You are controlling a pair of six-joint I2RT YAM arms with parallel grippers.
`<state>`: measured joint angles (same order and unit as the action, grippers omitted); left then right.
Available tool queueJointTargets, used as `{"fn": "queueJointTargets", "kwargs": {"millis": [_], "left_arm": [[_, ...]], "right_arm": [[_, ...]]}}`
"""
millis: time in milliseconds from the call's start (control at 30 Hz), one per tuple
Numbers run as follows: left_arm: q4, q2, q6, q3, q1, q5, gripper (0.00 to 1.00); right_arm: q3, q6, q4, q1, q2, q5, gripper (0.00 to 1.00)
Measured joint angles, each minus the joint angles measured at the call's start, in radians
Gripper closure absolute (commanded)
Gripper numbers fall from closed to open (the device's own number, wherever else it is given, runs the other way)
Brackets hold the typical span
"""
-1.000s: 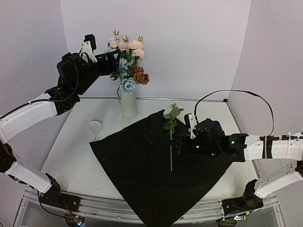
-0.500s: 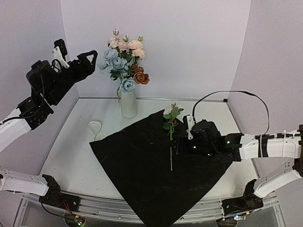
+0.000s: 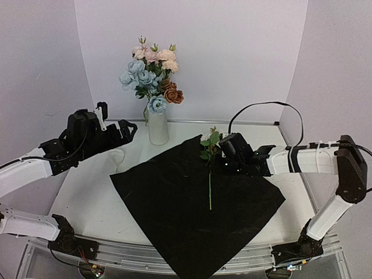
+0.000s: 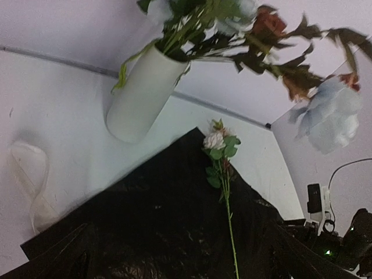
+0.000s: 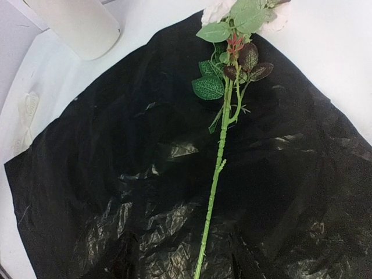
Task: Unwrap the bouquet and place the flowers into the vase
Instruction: Pick up the fake flower from the wrapping paper.
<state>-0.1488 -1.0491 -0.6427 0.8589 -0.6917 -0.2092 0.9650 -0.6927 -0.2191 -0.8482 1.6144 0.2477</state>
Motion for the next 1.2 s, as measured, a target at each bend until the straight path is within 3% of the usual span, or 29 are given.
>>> {"fn": "queueJointTargets", "kwargs": {"millis": [333, 567, 1000, 1200], "left_arm": [[-0.053, -0.175, -0.11, -0.074, 0.0, 0.111, 0.0], [-0.051, -0.185, -0.114, -0.081, 0.0, 0.109, 0.0], [-0.041, -0.175, -0.053, -0.112, 0.0, 0.091, 0.0], [-0.041, -0.155, -0.032, -0.14, 0.0, 0.047, 0.0]], "right_arm": [[0.115, -0.007, 0.043, 0.013, 0.187, -0.028, 0.59], [0.178, -0.007, 0.068, 0.024, 0.275, -0.031, 0.72], [0.217, 0.004, 0.1, 0.047, 0.379, -0.03, 0.77], [0.22, 0.005, 0.107, 0.055, 0.393, -0.028, 0.9]]}}
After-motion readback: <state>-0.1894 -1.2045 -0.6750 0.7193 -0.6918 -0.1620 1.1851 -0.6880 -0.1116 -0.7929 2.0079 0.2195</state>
